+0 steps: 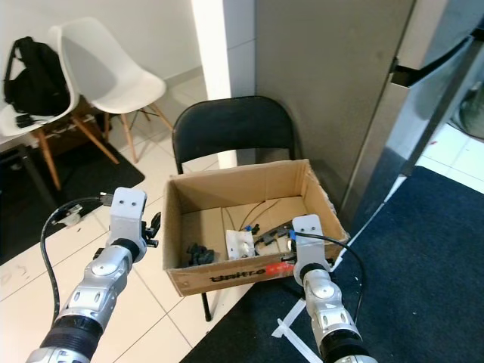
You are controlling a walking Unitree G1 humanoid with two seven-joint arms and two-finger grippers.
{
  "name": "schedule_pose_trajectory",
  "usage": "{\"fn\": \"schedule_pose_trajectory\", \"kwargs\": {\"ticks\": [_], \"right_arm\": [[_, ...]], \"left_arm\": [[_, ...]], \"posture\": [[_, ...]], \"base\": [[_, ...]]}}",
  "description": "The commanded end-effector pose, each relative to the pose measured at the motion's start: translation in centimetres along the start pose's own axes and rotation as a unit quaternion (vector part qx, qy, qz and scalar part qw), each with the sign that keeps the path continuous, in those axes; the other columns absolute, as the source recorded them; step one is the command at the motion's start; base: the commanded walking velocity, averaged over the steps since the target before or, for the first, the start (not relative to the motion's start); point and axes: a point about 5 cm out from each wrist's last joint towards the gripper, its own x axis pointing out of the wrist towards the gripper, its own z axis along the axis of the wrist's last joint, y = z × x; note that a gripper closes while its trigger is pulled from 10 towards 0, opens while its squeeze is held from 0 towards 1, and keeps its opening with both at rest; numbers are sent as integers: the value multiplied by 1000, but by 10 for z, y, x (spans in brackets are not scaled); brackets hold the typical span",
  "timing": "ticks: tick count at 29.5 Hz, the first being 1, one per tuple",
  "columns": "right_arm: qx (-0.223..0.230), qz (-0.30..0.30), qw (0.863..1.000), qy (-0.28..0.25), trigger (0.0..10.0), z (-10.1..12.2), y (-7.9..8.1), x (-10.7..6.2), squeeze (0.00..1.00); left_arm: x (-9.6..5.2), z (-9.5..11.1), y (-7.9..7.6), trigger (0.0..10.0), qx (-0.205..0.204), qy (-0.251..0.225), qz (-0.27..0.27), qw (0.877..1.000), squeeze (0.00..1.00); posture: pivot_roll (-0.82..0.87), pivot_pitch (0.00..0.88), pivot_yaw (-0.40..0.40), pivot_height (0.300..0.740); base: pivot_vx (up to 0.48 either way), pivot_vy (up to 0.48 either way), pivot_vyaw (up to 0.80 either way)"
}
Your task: Picking trash to rubbish bin
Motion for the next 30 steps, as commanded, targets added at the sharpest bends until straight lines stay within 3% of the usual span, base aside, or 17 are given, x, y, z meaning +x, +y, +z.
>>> {"fn": "schedule_pose_trajectory", "kwargs": {"ticks": [1, 30], "right_arm": [[7, 1, 1000, 10, 10000, -6, 3, -2, 0], [11, -1, 1000, 13, 10000, -8, 4, -3, 0]], "left_arm": [[-2, -5, 1, 10000, -5, 11, -2, 1000, 0], [-2, -4, 3, 10000, -11, 16, -2, 1000, 0]], "posture": [[11, 73, 43, 740], [13, 79, 47, 740]], "base": [[307, 0, 0], [317, 0, 0]]}}
